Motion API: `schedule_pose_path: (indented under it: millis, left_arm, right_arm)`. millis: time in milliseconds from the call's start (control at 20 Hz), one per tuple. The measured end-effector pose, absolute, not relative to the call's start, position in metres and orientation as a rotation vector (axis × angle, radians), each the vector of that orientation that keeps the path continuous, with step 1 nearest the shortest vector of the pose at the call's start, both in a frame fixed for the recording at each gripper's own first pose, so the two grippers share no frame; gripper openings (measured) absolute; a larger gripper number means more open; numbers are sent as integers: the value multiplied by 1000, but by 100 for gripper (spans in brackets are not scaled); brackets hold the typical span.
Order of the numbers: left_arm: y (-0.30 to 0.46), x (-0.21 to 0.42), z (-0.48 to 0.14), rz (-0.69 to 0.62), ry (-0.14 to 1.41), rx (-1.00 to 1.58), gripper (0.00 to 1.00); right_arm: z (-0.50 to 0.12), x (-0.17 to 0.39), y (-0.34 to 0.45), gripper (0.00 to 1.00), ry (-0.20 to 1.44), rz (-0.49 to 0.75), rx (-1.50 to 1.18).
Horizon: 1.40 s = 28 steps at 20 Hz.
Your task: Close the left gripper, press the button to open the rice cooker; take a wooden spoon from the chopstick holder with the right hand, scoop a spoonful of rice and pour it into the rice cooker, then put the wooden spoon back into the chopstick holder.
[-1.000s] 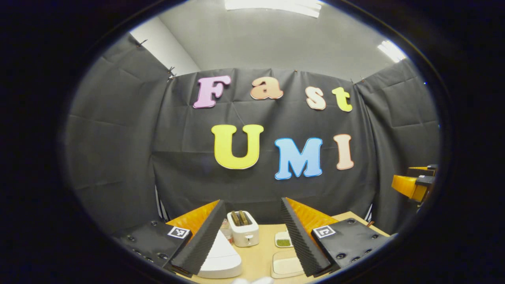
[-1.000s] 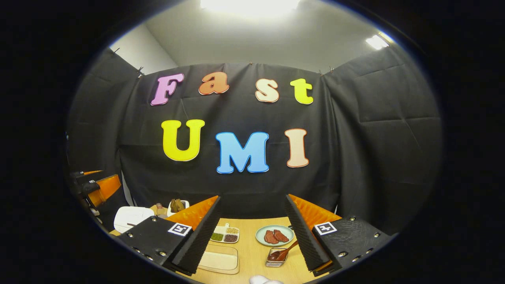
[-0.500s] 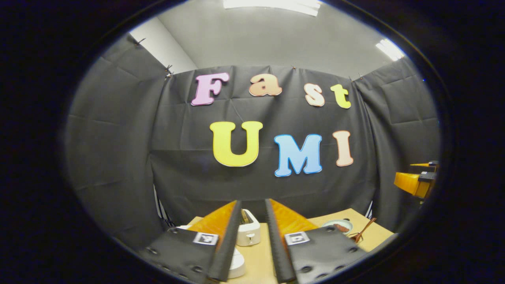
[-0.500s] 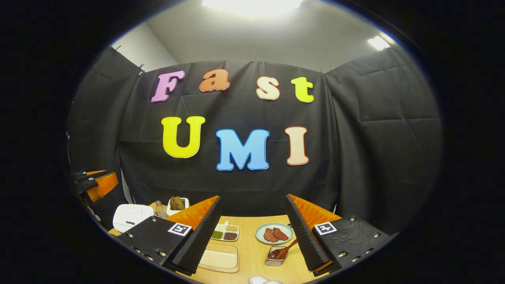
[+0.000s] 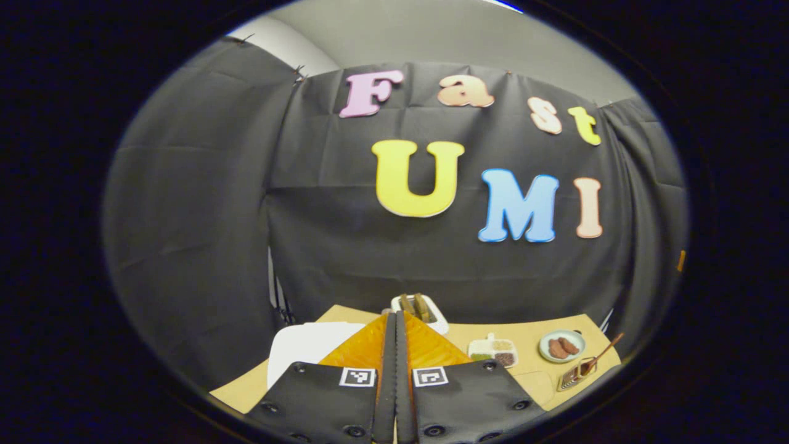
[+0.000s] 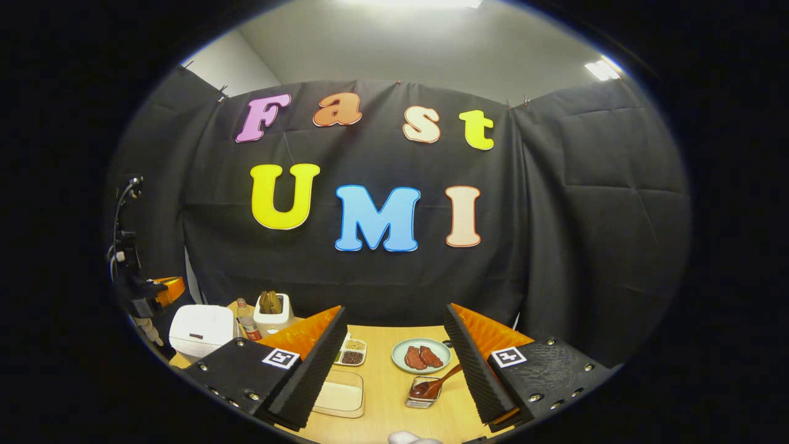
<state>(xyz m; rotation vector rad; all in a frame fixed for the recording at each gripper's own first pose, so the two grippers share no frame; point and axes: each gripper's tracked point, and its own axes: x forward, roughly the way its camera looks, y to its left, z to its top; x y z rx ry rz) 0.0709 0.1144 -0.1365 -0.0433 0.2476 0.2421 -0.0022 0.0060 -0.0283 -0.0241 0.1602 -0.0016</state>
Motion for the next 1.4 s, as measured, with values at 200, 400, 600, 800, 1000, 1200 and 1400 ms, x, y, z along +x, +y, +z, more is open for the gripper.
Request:
schedule_pose_path:
  millis: [200,400,600,800,1000,1200,1400]
  left_arm:
    - [153,77,-206,349,365,-50,8]
    - [172,72,-253,407,456,-71,8]
    - [184,66,-286,440,529,-78,8]
    - [185,61,-315,443,622,-129,8]
    - [185,63,-317,434,644,-53,9]
    - [186,64,-315,424,628,-26,9]
    - [194,81,-250,430,412,87,9]
  right_arm:
    - [-34,-2,-1,97,192,-9,-61]
    - [-49,-4,-2,97,241,3,-74]
    - [-59,-6,-3,97,270,11,-72]
    - [-66,-5,2,97,287,33,-42]
    - [-74,-3,8,97,304,46,-37]
    - [-81,-2,14,97,315,62,-25]
    - [-84,-4,16,97,309,69,3]
